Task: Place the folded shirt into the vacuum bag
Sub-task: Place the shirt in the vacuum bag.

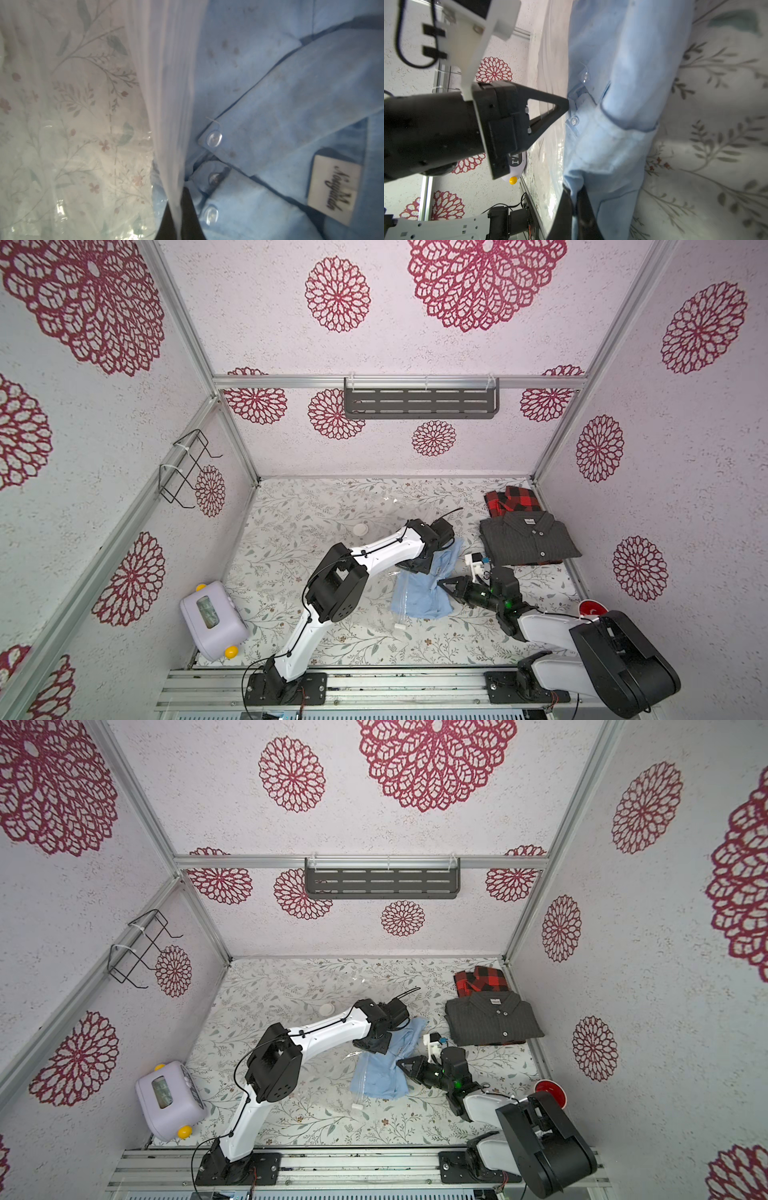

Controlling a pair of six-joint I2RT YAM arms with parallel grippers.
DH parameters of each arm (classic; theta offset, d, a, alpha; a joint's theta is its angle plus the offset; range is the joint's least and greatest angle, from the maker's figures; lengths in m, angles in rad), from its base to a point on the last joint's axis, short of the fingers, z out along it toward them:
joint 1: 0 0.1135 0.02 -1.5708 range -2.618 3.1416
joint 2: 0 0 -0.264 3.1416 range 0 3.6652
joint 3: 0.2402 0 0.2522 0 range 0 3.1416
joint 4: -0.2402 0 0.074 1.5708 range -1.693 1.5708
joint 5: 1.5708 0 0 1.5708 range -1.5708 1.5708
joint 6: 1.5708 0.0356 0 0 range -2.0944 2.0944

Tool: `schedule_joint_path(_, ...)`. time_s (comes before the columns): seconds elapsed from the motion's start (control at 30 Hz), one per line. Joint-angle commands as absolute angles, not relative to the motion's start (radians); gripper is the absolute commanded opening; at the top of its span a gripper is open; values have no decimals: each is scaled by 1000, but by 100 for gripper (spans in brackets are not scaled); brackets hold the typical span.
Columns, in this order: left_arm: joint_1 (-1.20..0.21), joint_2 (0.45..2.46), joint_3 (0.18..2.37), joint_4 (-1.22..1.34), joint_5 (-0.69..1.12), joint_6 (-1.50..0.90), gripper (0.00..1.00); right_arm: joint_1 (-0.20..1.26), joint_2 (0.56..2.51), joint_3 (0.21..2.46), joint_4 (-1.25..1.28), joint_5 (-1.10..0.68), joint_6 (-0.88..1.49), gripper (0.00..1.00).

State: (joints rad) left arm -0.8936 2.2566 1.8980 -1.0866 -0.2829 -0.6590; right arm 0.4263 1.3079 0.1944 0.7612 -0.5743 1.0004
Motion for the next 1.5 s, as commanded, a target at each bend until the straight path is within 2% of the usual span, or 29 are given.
schedule_joint_path(0.0,-904,2204,1913,-1059,-267,-657,0,459,1342,190,837,-568,1011,6)
schedule_joint_path(0.1,-902,2207,1912,-1059,-265,-656,0,456,1348,186,773,-541,963,10)
schedule_joint_path(0.37,-892,2212,1863,-1044,-253,-654,0,383,1195,235,381,-407,768,70)
schedule_joint_path(0.47,-890,2217,1858,-1042,-253,-653,0,296,1131,241,286,-398,710,85)
schedule_joint_path(0.57,-890,2222,1859,-1038,-249,-648,0,215,1106,269,228,-406,651,93)
schedule_joint_path(0.73,-890,2232,1869,-1032,-229,-638,0,114,1252,336,316,-488,601,95)
schedule_joint_path(0.9,-888,2226,1860,-1018,-207,-630,0,100,1483,446,449,-578,607,93)
schedule_joint_path(1.07,-888,2218,1848,-991,-177,-620,0,102,1723,534,590,-690,676,81)
schedule_joint_path(1.17,-889,2219,1848,-985,-161,-615,0,122,1806,571,664,-746,722,65)
schedule_joint_path(1.4,-881,2202,1846,-973,-158,-612,0,179,1767,604,721,-738,725,6)
schedule_joint_path(1.43,-883,2196,1843,-969,-157,-615,0,183,1755,602,743,-735,730,0)
schedule_joint_path(1.47,-881,2189,1838,-964,-153,-616,0,187,1746,599,768,-733,737,0)
